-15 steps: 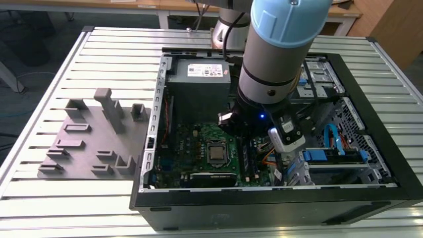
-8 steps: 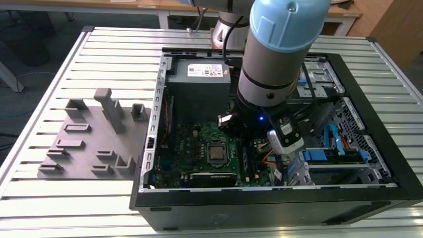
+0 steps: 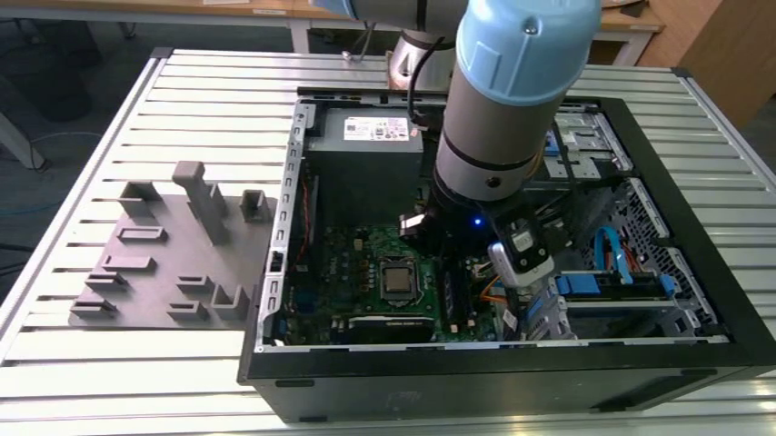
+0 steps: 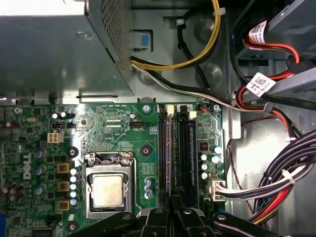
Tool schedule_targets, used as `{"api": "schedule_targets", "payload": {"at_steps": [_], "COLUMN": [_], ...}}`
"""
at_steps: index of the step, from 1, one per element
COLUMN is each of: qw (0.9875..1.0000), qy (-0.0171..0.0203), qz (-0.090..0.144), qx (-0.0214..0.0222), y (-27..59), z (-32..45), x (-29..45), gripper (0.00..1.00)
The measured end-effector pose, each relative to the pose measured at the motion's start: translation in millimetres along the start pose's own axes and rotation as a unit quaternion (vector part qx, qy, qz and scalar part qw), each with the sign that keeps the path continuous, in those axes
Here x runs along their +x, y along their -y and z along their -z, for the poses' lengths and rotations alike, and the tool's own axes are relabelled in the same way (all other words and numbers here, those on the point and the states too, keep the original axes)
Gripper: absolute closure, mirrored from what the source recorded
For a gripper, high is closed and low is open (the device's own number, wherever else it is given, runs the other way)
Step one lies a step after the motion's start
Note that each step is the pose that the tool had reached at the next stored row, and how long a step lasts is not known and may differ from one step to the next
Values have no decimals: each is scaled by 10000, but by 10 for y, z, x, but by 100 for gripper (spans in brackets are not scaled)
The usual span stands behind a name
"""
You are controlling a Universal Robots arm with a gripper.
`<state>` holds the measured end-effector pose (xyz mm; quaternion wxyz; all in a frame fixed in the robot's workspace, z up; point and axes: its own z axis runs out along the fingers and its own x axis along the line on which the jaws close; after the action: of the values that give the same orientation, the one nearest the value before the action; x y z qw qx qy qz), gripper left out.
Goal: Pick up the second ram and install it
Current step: 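Insert the second ram into the second slot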
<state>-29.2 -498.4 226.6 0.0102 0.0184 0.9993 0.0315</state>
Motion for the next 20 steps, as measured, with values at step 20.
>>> {"api": "schedule_targets", "payload": {"at_steps": [20], "qw": [10000], "qy": [3], "qz": [3], "qx": [94], "y": [0], "z": [-74], "x": [-46], "gripper": [89]}}
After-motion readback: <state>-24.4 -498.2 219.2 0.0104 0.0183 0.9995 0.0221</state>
